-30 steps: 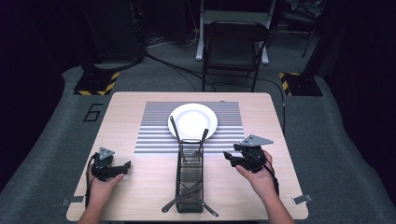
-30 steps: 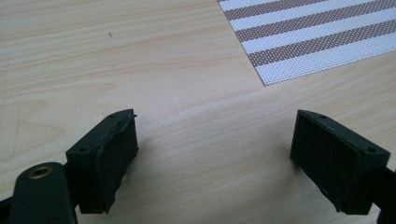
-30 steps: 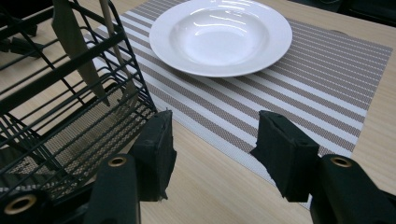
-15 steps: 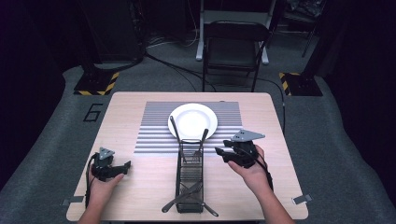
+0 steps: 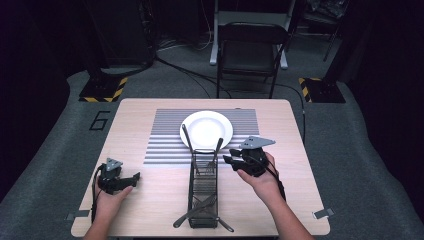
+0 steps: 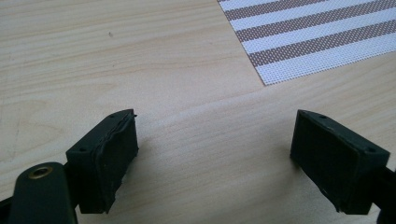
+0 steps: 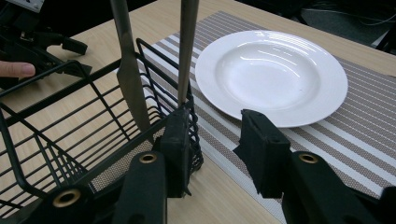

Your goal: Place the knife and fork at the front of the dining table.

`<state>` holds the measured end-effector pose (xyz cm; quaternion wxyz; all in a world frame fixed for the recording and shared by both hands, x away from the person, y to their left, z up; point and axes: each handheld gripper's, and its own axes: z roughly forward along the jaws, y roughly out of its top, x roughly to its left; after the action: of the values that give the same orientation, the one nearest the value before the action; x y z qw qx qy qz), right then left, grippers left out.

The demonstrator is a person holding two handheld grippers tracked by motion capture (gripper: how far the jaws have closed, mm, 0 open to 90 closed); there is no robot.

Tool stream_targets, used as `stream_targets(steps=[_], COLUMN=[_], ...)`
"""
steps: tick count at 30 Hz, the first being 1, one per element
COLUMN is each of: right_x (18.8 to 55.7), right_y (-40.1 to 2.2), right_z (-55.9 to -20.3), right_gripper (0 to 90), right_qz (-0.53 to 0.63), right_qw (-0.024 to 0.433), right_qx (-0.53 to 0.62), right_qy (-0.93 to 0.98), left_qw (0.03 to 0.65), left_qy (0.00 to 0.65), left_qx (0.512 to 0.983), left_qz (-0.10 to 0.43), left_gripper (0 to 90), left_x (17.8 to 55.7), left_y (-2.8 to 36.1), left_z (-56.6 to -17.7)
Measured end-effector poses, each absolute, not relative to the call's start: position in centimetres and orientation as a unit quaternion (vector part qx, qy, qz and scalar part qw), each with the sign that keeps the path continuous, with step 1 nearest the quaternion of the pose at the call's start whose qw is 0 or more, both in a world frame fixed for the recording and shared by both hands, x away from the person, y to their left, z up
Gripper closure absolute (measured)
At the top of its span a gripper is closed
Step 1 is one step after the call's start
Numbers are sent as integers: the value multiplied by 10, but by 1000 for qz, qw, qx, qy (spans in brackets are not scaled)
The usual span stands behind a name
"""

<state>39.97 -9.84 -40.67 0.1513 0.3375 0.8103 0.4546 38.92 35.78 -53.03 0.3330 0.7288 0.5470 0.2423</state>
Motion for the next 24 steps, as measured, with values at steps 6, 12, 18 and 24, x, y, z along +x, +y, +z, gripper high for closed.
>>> stream_targets(steps=[6,12,18,24], right_x=[402,404,407,410], right_y=[-89,-83,-78,-75], right_z=[-407,-406,-406,-407], right_gripper=[686,707,712,730], right_qz=[456,460,461,463], right_qw=[136,127,127,124], right_qx=[326,320,320,319], right_qy=[817,818,818,818], left_qw=[333,333,333,333], left_qy=[547,547,547,547], left_qx=[729,729,729,729], left_qz=[242,242,242,242], left_gripper=[145,145,145,145], left_x=[389,389,389,389], left_y=[358,358,358,358], left_z=[-530,-530,-530,-530])
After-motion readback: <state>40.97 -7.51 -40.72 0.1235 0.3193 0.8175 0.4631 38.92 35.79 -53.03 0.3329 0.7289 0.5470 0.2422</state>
